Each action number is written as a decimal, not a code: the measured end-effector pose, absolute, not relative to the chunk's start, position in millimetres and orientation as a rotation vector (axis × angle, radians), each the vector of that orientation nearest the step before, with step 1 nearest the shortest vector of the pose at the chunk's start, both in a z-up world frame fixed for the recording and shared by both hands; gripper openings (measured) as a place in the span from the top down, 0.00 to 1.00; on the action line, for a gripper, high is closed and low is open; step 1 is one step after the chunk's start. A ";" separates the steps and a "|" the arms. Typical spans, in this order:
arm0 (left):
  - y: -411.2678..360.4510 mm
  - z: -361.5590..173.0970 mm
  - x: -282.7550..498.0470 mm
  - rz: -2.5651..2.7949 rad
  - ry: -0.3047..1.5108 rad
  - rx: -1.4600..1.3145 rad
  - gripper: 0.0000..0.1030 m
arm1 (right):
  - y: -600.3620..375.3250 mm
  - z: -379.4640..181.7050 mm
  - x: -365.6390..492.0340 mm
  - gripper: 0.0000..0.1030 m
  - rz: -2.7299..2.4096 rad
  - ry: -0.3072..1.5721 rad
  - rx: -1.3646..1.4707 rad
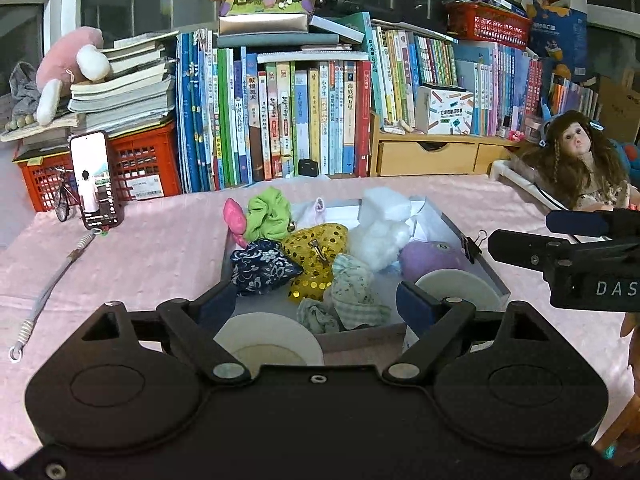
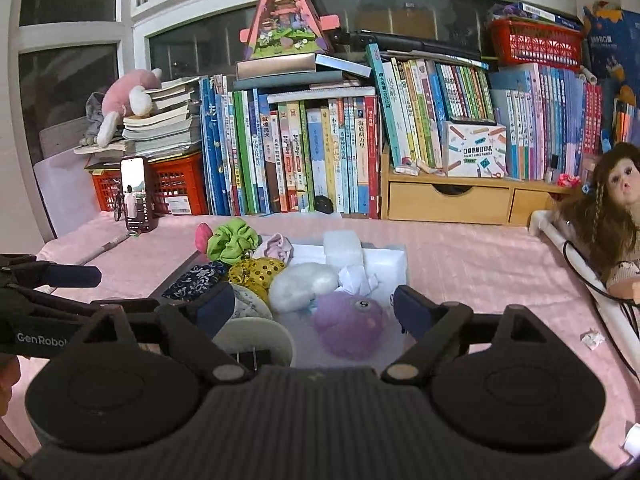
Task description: Organize soft objects
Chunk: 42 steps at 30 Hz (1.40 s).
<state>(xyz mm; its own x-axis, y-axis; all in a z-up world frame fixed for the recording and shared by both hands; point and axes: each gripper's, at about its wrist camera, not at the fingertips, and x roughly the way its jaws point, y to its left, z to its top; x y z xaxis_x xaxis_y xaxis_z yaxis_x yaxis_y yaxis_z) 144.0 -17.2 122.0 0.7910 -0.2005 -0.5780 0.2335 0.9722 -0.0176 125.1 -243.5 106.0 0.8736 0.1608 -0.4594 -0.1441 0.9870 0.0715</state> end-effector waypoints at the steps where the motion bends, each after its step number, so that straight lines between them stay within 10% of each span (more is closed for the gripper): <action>1: -16.8 121.9 142.3 -0.230 0.610 0.059 0.16 | -242.9 106.0 124.0 0.10 0.160 0.479 0.032; 42: 10.9 50.3 41.3 -0.105 0.599 0.013 0.11 | -213.3 34.8 42.5 0.00 0.067 0.420 0.005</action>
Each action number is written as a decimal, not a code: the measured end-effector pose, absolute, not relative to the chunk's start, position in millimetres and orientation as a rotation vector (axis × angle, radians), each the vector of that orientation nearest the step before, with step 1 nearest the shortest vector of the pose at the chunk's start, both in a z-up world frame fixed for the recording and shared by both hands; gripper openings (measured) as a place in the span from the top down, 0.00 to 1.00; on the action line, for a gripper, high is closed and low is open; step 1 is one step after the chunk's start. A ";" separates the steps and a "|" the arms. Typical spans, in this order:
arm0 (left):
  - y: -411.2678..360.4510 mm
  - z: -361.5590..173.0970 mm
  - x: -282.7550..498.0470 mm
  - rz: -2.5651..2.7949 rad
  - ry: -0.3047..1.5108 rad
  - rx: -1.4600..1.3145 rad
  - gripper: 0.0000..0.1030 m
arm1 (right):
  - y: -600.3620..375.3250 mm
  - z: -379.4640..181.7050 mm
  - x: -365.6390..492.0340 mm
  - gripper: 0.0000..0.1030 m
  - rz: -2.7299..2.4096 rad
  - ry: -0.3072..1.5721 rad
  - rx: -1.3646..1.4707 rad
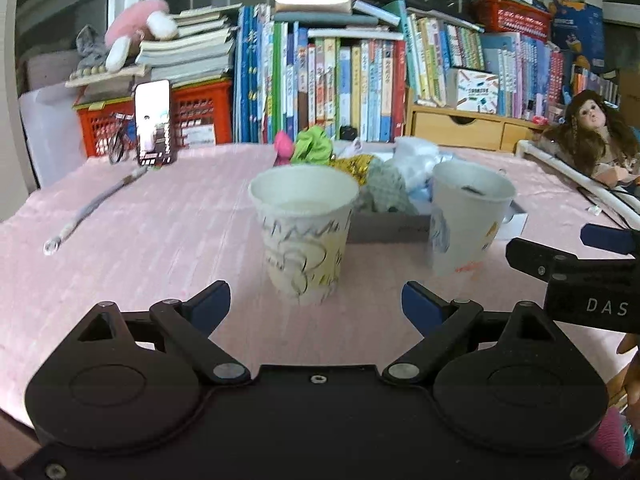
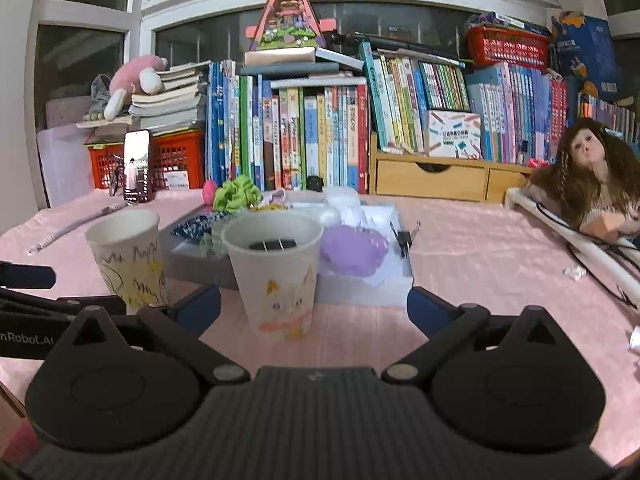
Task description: Organize soft objects
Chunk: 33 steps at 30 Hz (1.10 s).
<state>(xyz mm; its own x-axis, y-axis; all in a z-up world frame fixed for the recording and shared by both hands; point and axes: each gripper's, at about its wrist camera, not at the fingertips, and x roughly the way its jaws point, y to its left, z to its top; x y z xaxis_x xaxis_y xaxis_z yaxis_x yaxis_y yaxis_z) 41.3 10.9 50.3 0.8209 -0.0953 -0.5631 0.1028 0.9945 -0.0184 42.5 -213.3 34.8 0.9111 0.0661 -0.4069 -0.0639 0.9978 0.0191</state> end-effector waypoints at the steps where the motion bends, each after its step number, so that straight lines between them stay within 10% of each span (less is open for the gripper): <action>1: 12.1 47.3 42.1 -0.101 0.605 0.009 0.11 | -213.5 31.5 42.4 0.00 0.063 0.428 0.010; 33: 7.9 1.9 70.4 -0.089 0.696 0.028 0.00 | -209.1 -14.2 52.0 0.00 0.020 0.578 -0.010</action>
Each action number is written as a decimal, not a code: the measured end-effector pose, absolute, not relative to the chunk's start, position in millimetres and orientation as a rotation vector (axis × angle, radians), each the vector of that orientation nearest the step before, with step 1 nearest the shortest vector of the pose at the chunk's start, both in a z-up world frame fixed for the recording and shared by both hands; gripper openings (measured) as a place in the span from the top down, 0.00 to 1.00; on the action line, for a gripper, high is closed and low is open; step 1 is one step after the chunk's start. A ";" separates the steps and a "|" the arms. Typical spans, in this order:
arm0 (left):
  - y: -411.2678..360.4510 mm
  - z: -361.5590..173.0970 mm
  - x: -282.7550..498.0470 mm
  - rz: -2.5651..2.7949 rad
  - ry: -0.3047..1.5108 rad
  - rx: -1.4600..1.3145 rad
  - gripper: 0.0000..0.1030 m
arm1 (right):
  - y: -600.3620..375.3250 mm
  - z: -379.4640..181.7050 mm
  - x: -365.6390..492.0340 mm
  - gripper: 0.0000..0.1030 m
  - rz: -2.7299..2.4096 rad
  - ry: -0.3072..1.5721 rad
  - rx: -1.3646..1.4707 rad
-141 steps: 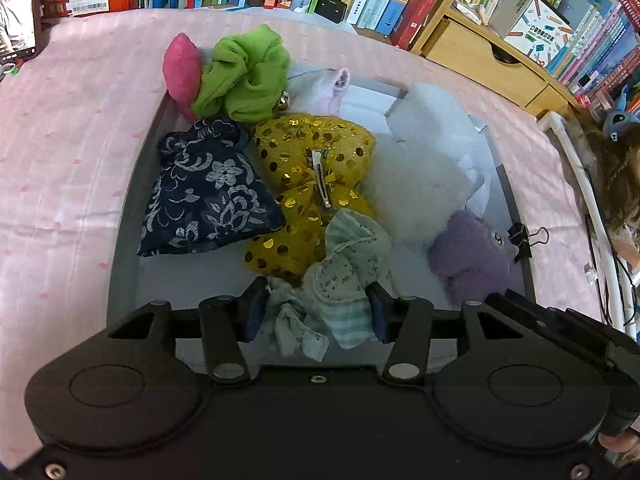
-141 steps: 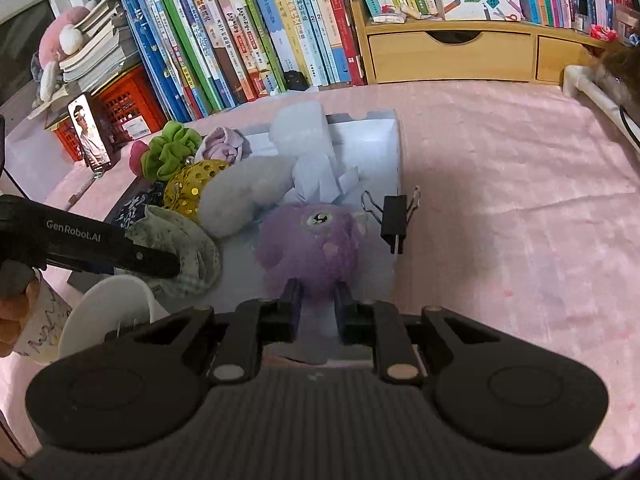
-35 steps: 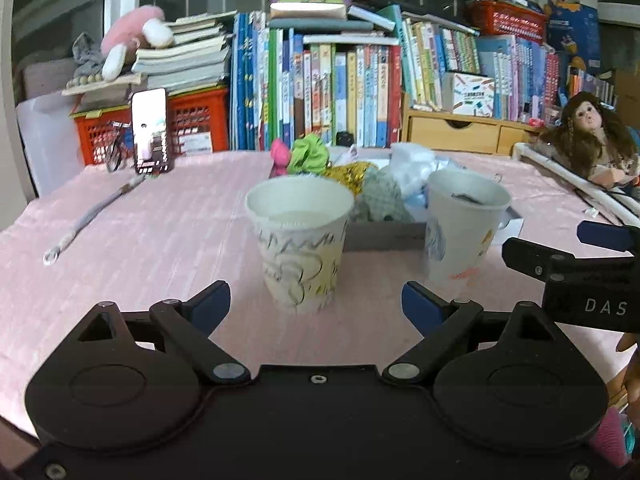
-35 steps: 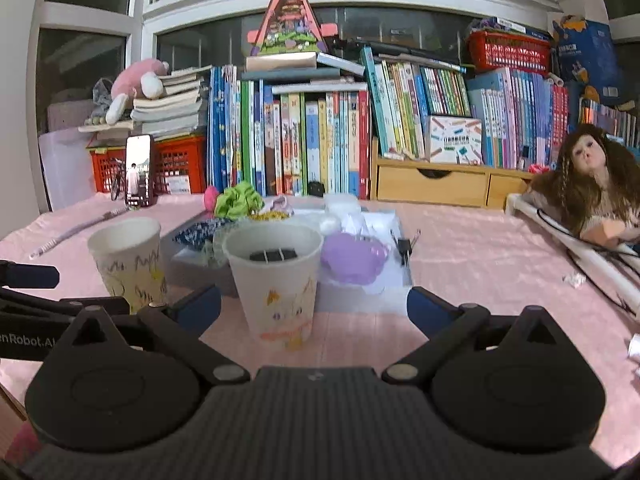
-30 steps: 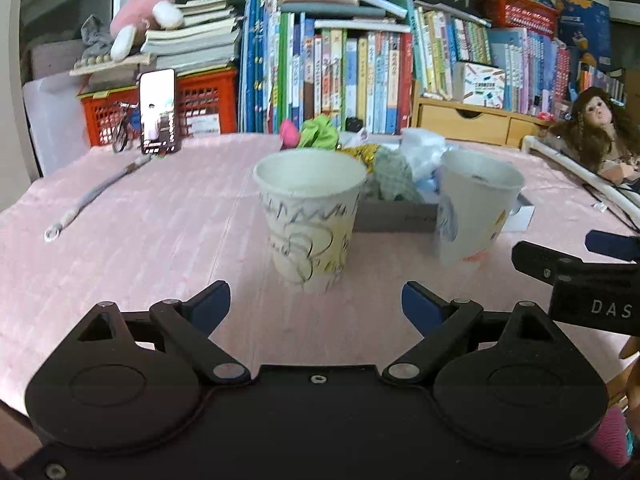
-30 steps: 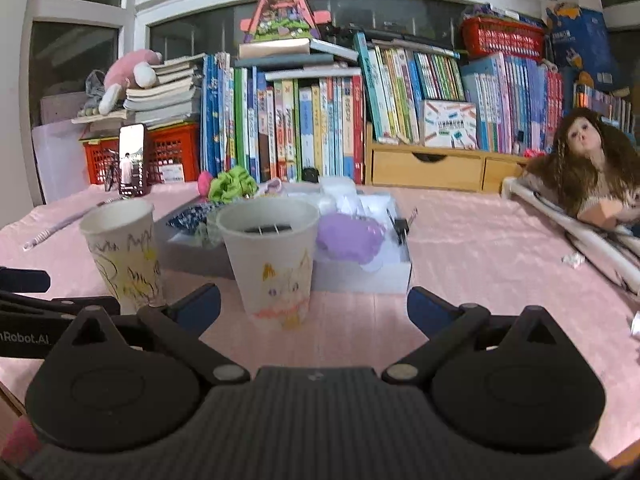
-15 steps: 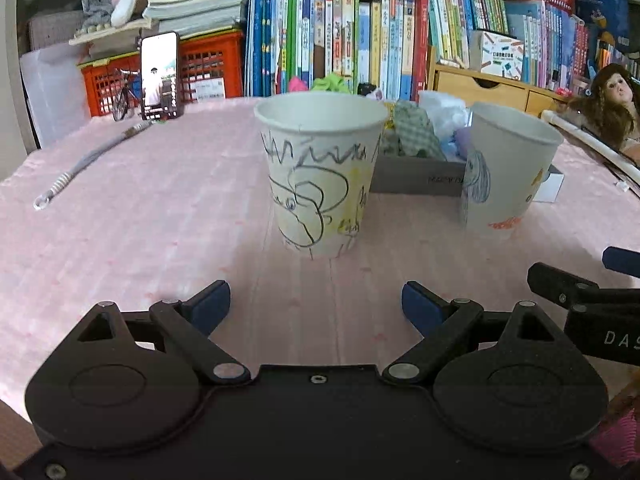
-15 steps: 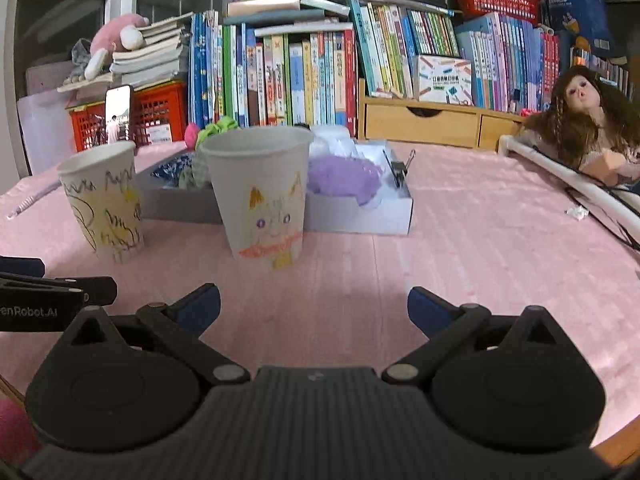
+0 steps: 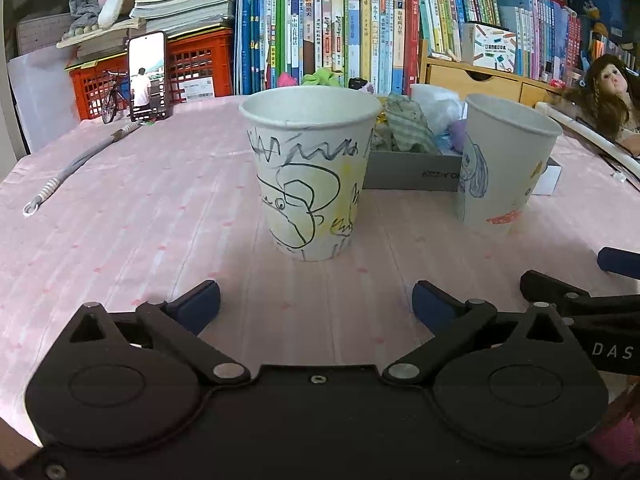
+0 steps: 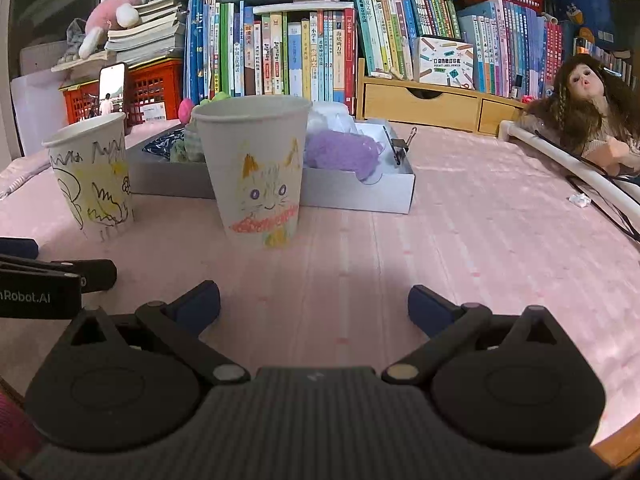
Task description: Organize soft objects
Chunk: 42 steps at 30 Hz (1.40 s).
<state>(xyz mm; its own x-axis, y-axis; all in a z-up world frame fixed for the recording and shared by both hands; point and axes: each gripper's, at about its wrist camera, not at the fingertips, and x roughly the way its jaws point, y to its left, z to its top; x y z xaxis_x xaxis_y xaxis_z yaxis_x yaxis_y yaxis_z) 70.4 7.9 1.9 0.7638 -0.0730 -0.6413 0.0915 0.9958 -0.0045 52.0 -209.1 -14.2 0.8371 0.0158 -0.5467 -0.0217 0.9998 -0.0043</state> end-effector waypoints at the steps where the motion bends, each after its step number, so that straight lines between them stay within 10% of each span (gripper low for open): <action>1: 7.8 1.9 70.8 -0.090 0.698 0.028 0.00 | -208.9 -14.2 51.9 0.00 0.020 0.579 -0.011; 42: 9.0 2.4 72.1 -0.091 0.709 0.029 0.00 | -208.8 -13.6 52.8 0.00 0.019 0.583 -0.011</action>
